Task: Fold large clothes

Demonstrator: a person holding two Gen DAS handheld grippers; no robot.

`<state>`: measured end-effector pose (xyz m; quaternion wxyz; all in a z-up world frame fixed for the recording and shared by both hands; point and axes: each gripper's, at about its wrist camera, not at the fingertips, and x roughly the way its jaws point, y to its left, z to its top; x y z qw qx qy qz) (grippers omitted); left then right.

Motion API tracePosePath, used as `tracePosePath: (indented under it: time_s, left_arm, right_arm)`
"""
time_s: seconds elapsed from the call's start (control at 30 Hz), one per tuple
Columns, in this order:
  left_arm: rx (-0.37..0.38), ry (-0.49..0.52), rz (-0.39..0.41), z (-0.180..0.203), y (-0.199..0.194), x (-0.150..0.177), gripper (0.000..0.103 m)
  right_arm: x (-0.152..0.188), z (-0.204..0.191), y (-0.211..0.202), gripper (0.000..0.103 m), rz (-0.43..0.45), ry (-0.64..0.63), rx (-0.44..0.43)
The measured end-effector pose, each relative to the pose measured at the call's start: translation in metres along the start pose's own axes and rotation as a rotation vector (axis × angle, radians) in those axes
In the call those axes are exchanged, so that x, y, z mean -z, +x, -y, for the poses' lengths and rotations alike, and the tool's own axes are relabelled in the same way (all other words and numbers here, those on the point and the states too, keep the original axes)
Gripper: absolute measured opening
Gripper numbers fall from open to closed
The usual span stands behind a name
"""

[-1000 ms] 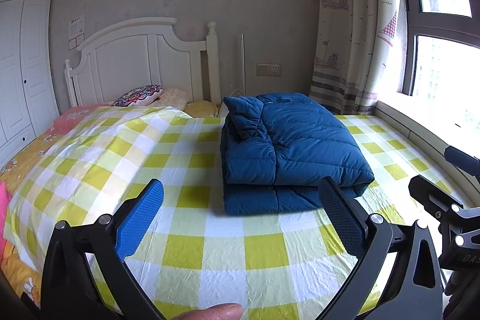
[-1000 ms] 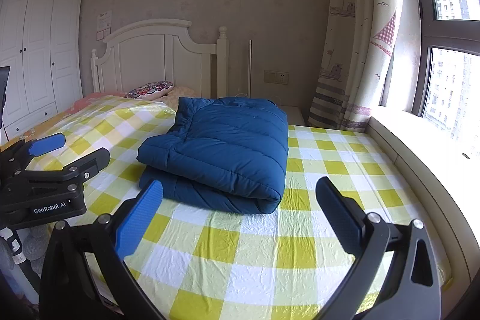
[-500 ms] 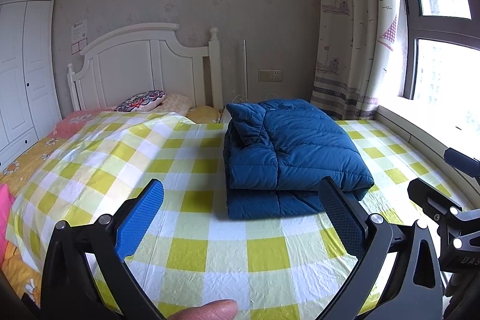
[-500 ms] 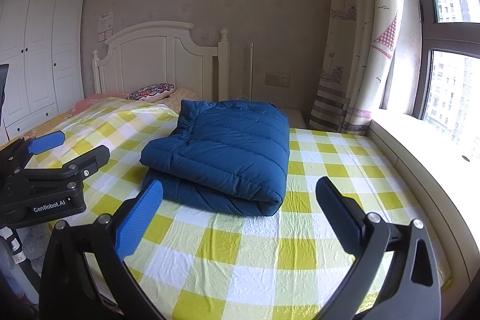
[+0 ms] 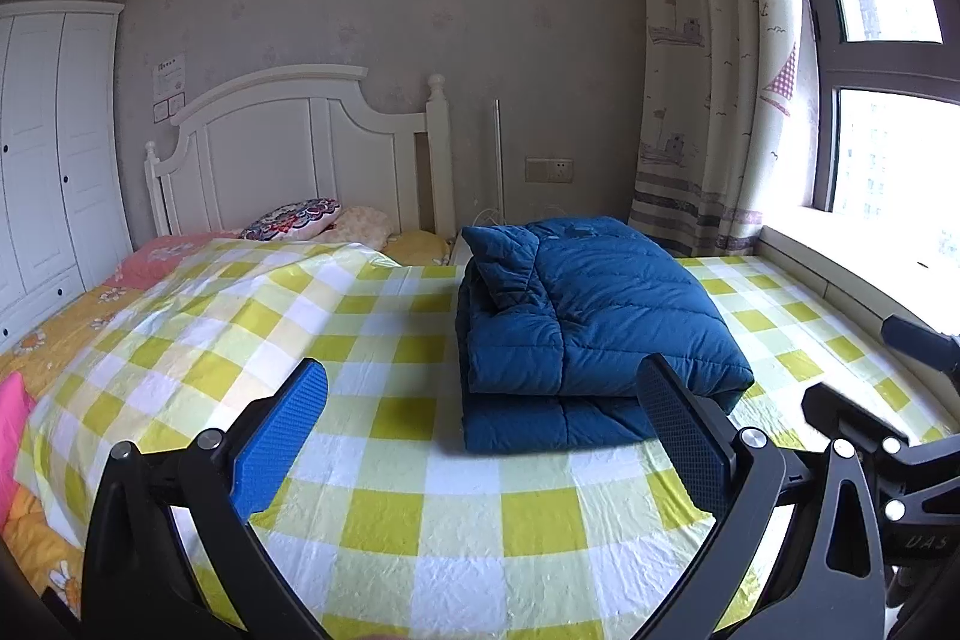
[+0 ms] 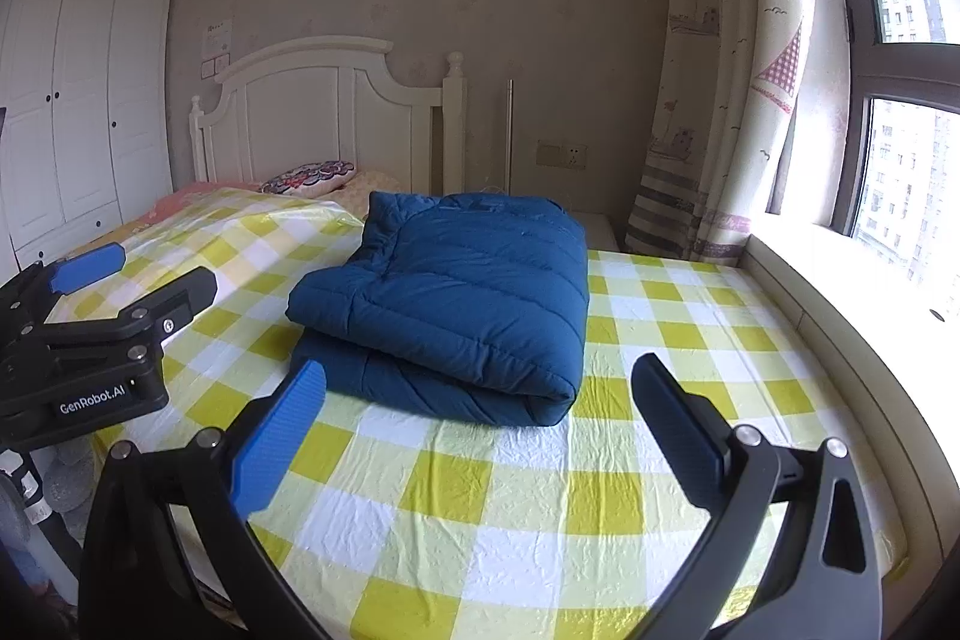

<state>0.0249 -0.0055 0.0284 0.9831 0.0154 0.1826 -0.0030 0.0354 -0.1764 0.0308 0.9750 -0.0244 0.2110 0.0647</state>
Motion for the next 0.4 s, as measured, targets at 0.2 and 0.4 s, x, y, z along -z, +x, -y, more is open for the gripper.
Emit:
tracePosePath:
  time_s: [0.2, 0.4]
  left_arm:
    - [0.064, 0.061, -0.087, -0.001, 0.032, 0.009, 0.099]
    - [-0.104, 0.009, -0.275, -0.107, 0.126, -0.010, 0.099]
  right_arm:
    - [0.011, 0.006, 0.023, 0.101, -0.055, -0.005, -0.008]
    - [0.012, 0.102, 0.074, 0.101, -0.181, 0.021, 0.193]
